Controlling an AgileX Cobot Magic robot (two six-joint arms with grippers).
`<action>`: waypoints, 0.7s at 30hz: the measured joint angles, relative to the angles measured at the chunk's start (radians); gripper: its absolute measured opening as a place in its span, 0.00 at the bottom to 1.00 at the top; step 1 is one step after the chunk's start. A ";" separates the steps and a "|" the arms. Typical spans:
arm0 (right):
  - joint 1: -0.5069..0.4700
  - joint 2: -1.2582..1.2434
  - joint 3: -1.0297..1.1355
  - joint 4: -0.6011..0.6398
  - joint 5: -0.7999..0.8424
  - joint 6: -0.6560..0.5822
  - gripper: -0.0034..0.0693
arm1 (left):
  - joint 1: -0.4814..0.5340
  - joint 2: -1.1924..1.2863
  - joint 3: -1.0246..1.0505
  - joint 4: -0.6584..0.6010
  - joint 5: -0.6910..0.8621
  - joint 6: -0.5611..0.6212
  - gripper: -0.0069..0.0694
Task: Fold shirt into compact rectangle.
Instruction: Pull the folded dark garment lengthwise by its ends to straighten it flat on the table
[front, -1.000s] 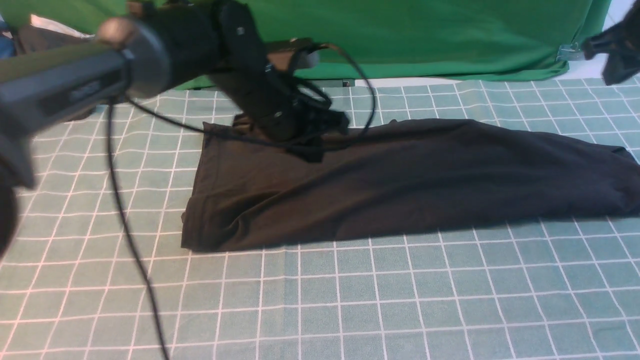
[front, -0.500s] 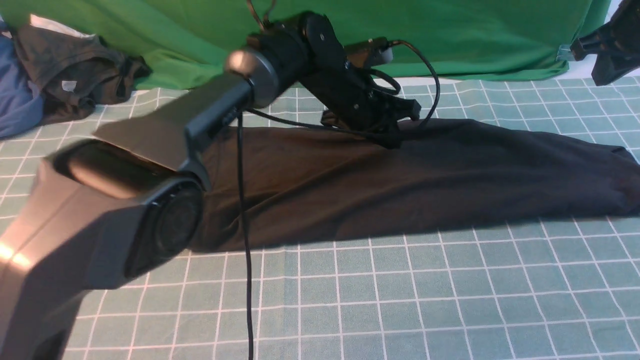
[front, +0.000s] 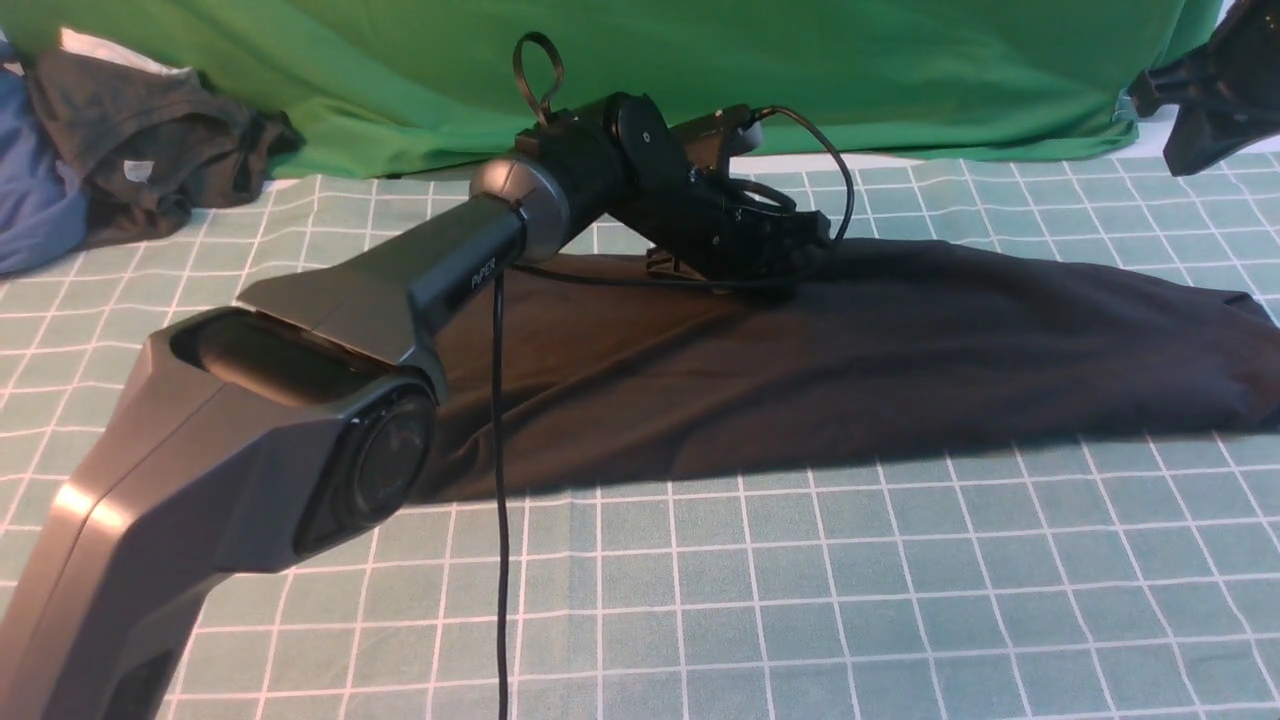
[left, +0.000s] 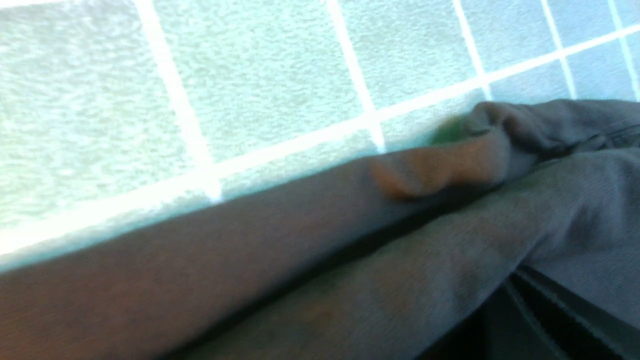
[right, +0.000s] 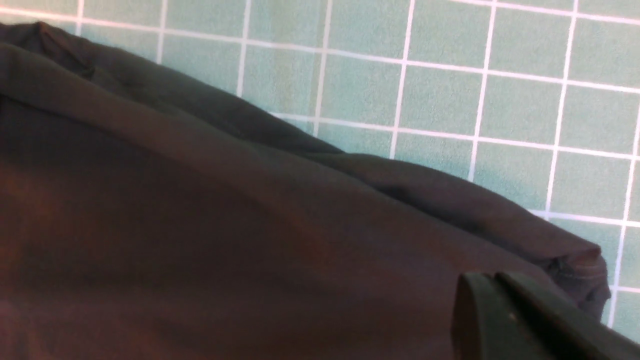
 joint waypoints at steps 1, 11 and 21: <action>-0.009 0.000 0.000 0.000 0.001 0.000 0.09 | 0.000 -0.012 0.000 0.040 0.003 -0.005 0.10; -0.028 -0.047 0.000 -0.001 0.003 -0.003 0.10 | 0.041 -0.065 0.000 0.237 0.019 -0.034 0.10; -0.045 -0.081 0.000 -0.018 0.008 -0.026 0.11 | 0.162 -0.109 0.001 0.236 0.288 -0.010 0.10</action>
